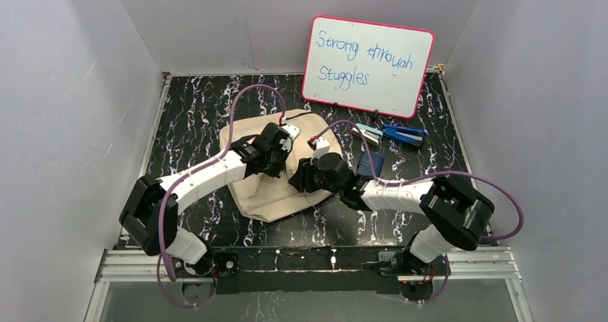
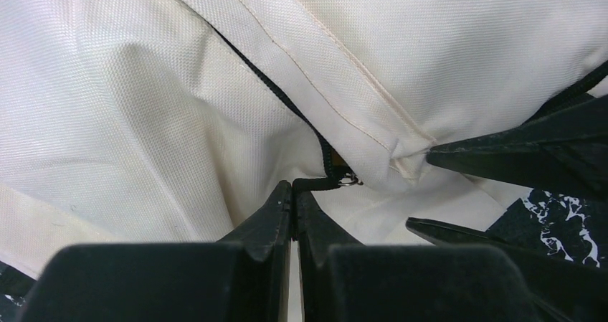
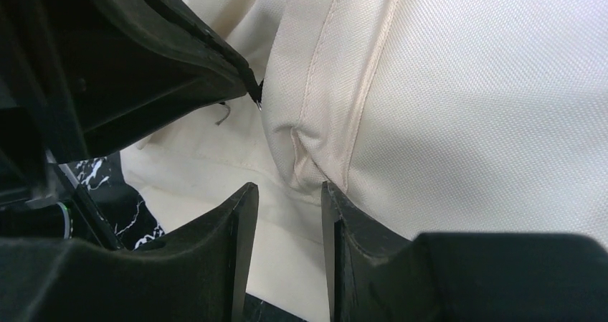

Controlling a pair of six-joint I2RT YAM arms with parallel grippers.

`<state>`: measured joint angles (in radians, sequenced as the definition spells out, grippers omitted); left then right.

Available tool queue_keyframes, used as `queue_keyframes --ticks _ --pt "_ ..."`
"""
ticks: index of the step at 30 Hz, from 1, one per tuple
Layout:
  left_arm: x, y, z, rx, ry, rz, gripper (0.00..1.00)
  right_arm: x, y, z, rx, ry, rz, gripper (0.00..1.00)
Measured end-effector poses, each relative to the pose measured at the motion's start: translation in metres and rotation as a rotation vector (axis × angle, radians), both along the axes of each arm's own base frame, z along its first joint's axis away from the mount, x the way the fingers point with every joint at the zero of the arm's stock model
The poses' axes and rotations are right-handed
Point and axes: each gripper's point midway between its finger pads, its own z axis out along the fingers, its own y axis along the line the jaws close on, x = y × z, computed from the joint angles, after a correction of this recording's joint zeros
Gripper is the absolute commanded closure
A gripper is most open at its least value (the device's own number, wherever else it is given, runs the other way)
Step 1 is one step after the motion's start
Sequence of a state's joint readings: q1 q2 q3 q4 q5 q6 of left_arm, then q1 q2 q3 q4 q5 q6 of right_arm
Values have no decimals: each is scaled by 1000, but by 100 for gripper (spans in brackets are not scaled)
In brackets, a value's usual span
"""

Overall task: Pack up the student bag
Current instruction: Zip the student bag at the center of the board.

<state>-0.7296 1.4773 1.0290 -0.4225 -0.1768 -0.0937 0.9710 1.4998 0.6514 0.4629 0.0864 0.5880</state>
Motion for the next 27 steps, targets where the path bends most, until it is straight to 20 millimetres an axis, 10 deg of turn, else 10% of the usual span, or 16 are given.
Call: queue_keyframes --ticks 4,15,27 --pt "-1 -3 3 -18 6 -1 100 3 2 -11 -25 13 -6 53" --pt "3 -17 29 -94 -21 -27 100 14 2 -20 -53 16 -64 100" --pt "18 -9 42 -53 -58 16 100 18 3 -8 -18 -4 -79 100"
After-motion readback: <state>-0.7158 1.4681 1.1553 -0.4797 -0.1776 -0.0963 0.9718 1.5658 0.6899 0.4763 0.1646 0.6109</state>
